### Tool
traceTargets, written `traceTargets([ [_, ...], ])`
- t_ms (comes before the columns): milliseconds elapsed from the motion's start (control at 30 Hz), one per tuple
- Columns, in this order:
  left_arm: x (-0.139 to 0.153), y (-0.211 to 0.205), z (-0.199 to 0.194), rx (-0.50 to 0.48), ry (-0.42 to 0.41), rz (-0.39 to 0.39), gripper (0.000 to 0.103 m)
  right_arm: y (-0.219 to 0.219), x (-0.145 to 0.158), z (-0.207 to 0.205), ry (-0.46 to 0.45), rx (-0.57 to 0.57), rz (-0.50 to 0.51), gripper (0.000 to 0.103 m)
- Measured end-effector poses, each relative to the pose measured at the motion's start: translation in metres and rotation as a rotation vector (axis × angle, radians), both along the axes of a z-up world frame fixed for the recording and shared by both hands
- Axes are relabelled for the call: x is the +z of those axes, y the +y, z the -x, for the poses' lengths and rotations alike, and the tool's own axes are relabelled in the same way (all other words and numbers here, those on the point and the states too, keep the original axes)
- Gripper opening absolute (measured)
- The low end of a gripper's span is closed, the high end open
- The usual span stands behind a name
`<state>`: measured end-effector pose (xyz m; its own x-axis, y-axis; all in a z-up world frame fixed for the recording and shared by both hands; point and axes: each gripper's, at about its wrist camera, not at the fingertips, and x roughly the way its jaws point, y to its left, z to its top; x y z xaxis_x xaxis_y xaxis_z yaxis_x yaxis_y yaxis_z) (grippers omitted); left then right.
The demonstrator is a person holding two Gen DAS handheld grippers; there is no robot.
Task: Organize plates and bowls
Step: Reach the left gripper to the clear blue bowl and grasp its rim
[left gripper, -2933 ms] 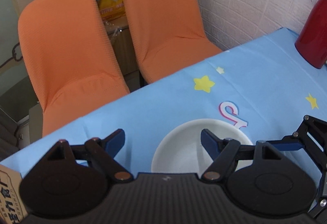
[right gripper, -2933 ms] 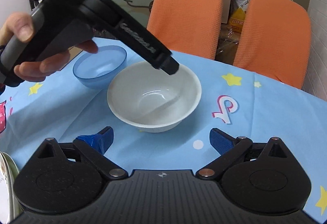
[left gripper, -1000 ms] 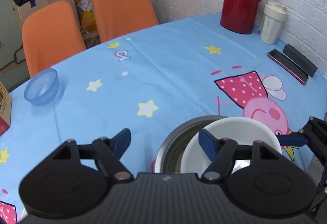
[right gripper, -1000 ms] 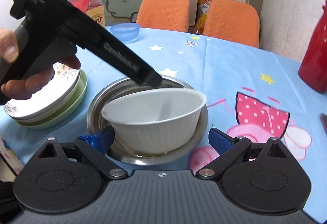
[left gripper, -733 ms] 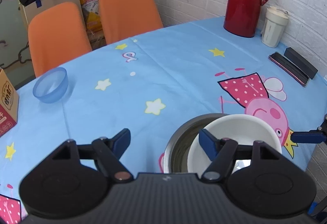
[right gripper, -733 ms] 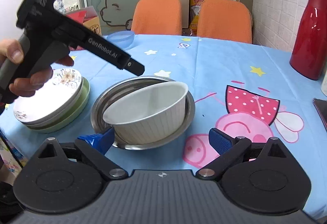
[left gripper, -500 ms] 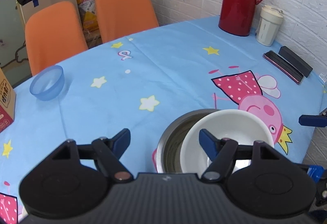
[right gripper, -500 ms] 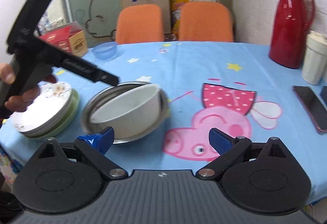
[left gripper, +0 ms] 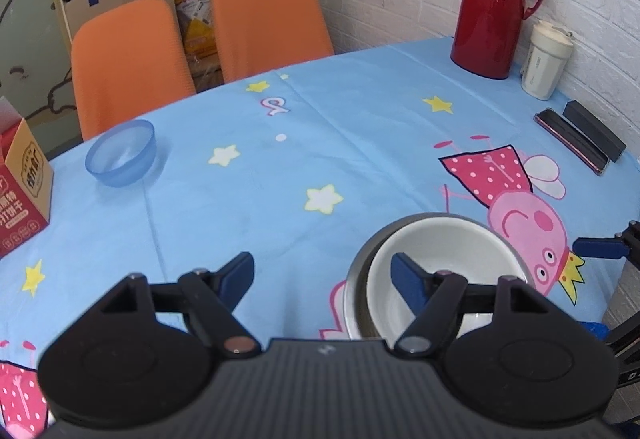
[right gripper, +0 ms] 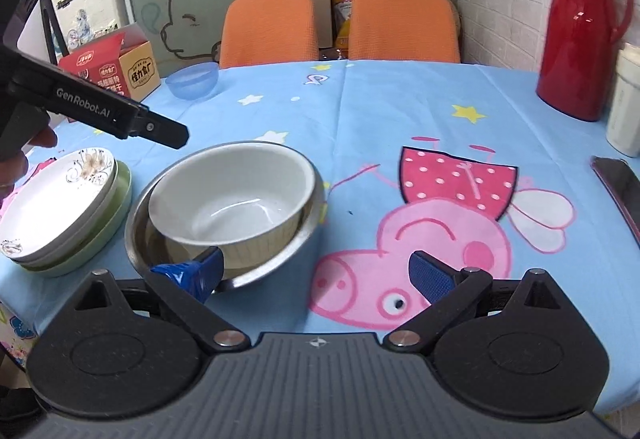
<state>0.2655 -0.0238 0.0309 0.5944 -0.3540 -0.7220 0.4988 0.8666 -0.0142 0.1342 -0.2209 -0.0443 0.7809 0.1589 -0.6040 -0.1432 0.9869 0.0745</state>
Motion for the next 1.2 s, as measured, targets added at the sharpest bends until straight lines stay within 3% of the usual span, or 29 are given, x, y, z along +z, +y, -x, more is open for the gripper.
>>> traceTargets([
  [267, 0.003, 0.033, -0.006, 0.059, 0.014, 0.036, 0.074, 0.005, 0.023, 0.000, -0.043, 0.004, 0.006, 0.087],
  [600, -0.003, 0.133, -0.028, 0.270, 0.049, -0.018, 0.074, 0.090, 0.057, -0.073, -0.087, 0.239, 0.110, 0.087],
  [800, 0.025, 0.169, -0.101, 0.376, 0.038, 0.051, 0.075, 0.148, 0.082, -0.153, -0.075, 0.357, 0.166, 0.087],
  [900, 0.025, 0.170, -0.150, 0.423, 0.056, 0.082, 0.075, 0.175, 0.086, -0.200, -0.046, 0.385, 0.182, 0.087],
  [1067, -0.004, 0.166, -0.226, 0.464, 0.131, 0.123, 0.075, 0.205, 0.057, -0.275, 0.038, 0.413, 0.225, 0.087],
  [1200, -0.028, 0.161, -0.264, 0.470, 0.162, 0.124, 0.075, 0.216, 0.026, -0.315, 0.088, 0.423, 0.230, 0.087],
])
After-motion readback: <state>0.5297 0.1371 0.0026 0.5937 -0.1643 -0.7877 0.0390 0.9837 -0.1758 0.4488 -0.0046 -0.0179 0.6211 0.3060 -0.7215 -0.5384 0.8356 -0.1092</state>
